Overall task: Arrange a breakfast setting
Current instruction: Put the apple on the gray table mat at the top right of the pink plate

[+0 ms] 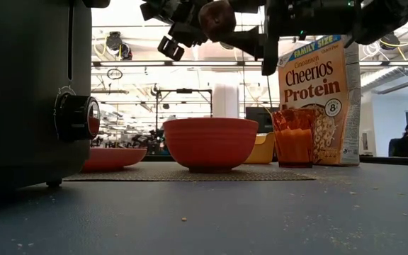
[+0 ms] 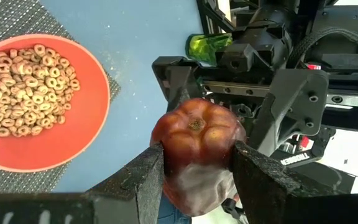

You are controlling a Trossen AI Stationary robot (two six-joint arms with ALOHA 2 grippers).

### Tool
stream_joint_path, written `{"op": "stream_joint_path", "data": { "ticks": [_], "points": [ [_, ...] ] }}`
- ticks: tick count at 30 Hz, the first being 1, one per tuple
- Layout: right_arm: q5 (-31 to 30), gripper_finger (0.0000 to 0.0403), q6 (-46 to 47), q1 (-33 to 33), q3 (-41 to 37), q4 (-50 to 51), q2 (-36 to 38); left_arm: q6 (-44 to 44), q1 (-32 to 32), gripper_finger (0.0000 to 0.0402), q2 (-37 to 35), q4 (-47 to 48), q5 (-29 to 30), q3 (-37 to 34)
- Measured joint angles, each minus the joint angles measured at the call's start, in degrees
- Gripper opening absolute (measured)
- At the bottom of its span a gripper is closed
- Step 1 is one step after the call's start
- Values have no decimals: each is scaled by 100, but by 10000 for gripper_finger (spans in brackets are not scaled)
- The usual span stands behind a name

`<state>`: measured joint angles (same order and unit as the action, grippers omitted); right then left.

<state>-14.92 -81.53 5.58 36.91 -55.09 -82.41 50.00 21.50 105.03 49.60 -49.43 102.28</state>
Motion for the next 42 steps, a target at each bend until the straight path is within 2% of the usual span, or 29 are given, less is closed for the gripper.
{"op": "stream_joint_path", "data": {
  "ticks": [5,9,16,19,24,29,34,42],
  "points": [
    [-9,259,286,0,0,-2,2,9,0,177,0,-1,-4,0],
    [-8,269,251,0,0,4,2,-3,0,177,0,-4,37,0],
    [-17,263,244,0,-4,19,2,-231,0,180,0,-7,138,0],
    [-17,264,302,2,-7,28,2,-403,-2,199,0,-8,224,0],
    [13,265,505,4,-11,125,0,-726,4,253,-4,-39,636,4],
    [16,263,1102,21,-11,215,0,-982,122,284,-4,-31,967,4],
    [4,265,1903,86,-11,223,0,-1349,367,287,-6,-16,1152,4],
    [5,267,3809,75,-11,531,0,-2487,706,287,-7,39,1156,4]
  ]
}}
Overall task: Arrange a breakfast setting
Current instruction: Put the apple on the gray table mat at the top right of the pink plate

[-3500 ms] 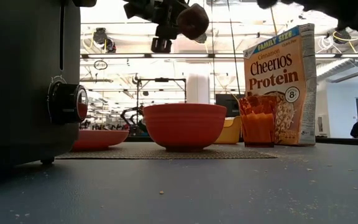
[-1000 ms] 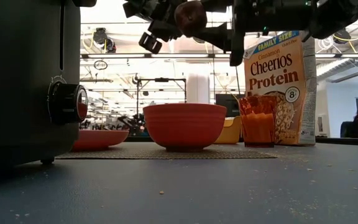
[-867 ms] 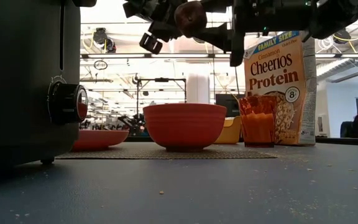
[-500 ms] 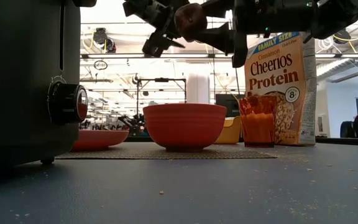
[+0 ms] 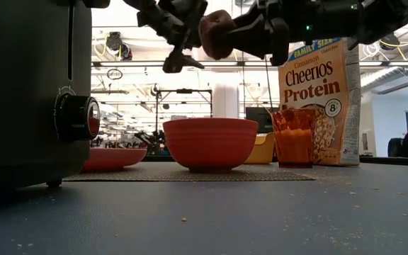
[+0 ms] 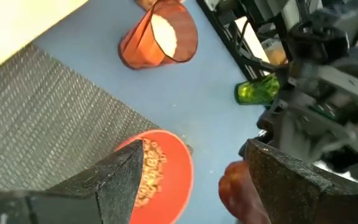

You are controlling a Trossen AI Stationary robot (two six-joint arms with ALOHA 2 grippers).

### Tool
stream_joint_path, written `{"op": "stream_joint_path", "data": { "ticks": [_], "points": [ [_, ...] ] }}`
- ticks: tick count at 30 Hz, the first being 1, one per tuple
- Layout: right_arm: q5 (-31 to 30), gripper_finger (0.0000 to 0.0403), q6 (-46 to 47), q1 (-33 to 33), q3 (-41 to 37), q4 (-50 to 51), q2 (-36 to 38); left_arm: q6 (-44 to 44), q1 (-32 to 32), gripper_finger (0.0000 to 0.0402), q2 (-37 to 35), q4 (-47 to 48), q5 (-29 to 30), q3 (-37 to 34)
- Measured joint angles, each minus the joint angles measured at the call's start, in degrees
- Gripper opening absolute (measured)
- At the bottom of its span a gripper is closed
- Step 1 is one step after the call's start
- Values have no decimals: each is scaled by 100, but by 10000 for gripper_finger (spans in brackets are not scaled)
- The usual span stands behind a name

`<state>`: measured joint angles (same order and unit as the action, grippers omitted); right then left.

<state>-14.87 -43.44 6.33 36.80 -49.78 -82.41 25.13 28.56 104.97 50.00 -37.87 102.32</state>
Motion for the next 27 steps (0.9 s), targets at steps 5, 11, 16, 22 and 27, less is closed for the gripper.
{"op": "stream_joint_path", "data": {
  "ticks": [5,11,16,22,27],
  "points": [
    [-7,267,707,-2,0,333,0,-852,20,287,-97,36,219,-2],
    [-22,267,1676,-86,0,570,0,-1740,-168,287,-628,263,1773,-2],
    [-31,269,2661,-261,0,572,0,-2232,-607,287,-1007,405,2464,0],
    [-27,269,3736,-430,0,548,0,-2602,-1247,287,-1048,395,3085,0],
    [-4,269,3999,-451,2,548,0,-2994,-1699,287,-968,386,3425,-96]
  ]
}}
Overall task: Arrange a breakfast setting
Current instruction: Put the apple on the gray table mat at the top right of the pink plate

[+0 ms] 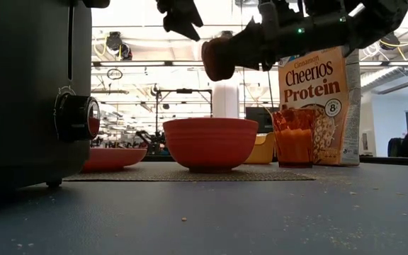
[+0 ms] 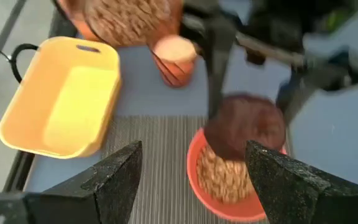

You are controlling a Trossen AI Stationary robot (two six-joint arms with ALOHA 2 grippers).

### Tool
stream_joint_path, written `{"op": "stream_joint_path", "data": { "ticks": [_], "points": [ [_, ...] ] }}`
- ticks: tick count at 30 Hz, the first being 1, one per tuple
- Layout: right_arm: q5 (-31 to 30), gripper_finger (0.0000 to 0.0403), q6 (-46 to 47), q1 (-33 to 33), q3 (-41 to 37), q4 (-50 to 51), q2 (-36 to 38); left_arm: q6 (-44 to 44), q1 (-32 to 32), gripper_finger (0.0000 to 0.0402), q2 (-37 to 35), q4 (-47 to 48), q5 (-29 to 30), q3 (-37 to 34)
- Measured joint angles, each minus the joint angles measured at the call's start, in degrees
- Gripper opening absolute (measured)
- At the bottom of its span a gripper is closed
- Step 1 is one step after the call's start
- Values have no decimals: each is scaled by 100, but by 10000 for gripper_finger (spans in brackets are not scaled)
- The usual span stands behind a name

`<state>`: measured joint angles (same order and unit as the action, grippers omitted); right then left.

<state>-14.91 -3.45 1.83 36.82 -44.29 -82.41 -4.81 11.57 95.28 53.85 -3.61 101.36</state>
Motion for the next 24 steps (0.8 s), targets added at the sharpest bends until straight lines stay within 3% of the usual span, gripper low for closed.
{"op": "stream_joint_path", "data": {
  "ticks": [9,24],
  "points": [
    [10,269,4,2,0,-2,0,-181,-524,287,-2,-58,331,-94],
    [14,270,3,2,0,-2,0,98,-605,301,-4,-167,336,-94]
  ]
}}
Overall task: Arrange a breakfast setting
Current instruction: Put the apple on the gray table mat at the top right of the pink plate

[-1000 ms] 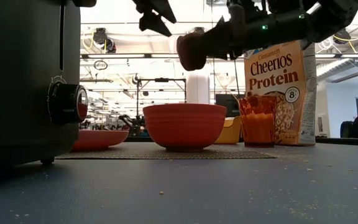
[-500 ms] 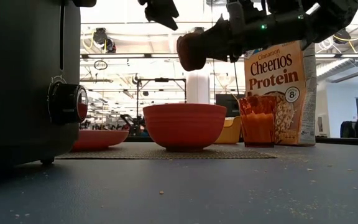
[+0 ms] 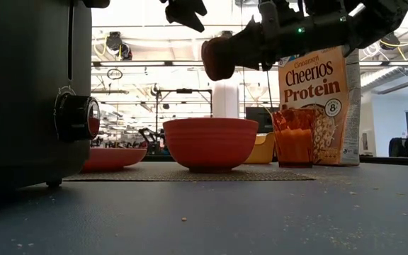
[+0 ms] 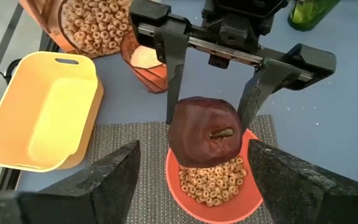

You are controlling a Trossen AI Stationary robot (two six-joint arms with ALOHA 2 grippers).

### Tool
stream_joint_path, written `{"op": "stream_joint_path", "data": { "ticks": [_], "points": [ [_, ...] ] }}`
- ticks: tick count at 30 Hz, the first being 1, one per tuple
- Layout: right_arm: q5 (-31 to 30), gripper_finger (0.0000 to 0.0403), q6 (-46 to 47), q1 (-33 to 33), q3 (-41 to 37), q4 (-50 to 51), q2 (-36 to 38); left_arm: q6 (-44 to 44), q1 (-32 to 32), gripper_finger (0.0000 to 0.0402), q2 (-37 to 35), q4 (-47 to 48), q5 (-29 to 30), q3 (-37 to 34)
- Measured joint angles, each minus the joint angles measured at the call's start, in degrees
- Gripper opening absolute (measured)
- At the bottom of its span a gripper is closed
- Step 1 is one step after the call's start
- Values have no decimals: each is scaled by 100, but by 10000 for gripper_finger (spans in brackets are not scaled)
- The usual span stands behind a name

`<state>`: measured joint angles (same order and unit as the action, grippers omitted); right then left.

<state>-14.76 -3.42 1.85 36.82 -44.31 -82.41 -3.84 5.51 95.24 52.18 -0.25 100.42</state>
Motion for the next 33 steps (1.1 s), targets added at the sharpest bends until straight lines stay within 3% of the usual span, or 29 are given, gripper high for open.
{"op": "stream_joint_path", "data": {
  "ticks": [9,19,33],
  "points": [
    [1,270,0,0,0,0,0,27,-16,394,188,-50,-1,1],
    [2,270,468,2,4,14,0,236,-115,395,609,-239,-9,2],
    [4,270,474,2,4,-53,0,-248,-111,395,698,218,82,2]
  ]
}}
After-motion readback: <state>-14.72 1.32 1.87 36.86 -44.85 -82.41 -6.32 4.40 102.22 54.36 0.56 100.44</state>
